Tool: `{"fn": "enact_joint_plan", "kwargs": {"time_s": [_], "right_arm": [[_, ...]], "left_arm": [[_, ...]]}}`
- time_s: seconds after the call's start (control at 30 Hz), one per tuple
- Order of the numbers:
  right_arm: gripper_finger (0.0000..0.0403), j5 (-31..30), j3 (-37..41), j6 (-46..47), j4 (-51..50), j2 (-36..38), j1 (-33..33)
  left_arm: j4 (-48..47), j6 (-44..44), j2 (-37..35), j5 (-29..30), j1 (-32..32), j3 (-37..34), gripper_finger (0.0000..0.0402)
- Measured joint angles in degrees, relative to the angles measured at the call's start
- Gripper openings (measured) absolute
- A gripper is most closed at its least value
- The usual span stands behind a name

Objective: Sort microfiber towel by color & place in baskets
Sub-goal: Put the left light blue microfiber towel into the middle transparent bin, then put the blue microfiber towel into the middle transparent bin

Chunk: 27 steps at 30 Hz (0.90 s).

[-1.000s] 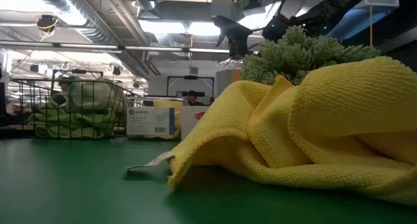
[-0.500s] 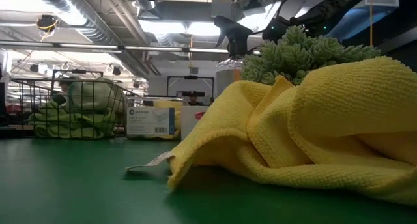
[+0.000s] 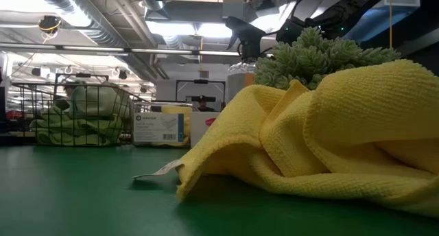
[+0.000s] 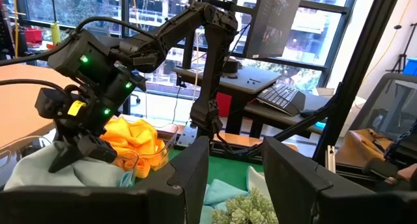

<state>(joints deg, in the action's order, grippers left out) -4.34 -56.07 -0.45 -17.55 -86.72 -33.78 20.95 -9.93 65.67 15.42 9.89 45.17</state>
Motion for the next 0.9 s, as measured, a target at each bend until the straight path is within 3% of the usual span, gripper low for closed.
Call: {"fn": "enact_joint_plan", "kwargs": {"time_s": [0.13, 0.3, 0.63, 0.9], "right_arm": [[0.0167, -1.57, -1.84, -0.08, -3.98, 0.22, 0.00], [0.0196, -1.61, -9.76, -1.70, -15.48, 0.26, 0.00], [0.0200, 0.52, -27.59, -1.37, -40.13, 0.31, 0.07], [0.0200, 4.99, -37.11, -1.32, -51.00, 0.55, 1.93]], "left_arm": [[0.00, 0.00, 0.00, 0.00, 0.00, 0.00, 0.0137], [0.00, 0.02, 0.00, 0.00, 0.00, 0.00, 0.0137], [0.00, 0.02, 0.00, 0.00, 0.00, 0.00, 0.0137], [0.00, 0.02, 0.00, 0.01, 0.00, 0.00, 0.0137]]}}
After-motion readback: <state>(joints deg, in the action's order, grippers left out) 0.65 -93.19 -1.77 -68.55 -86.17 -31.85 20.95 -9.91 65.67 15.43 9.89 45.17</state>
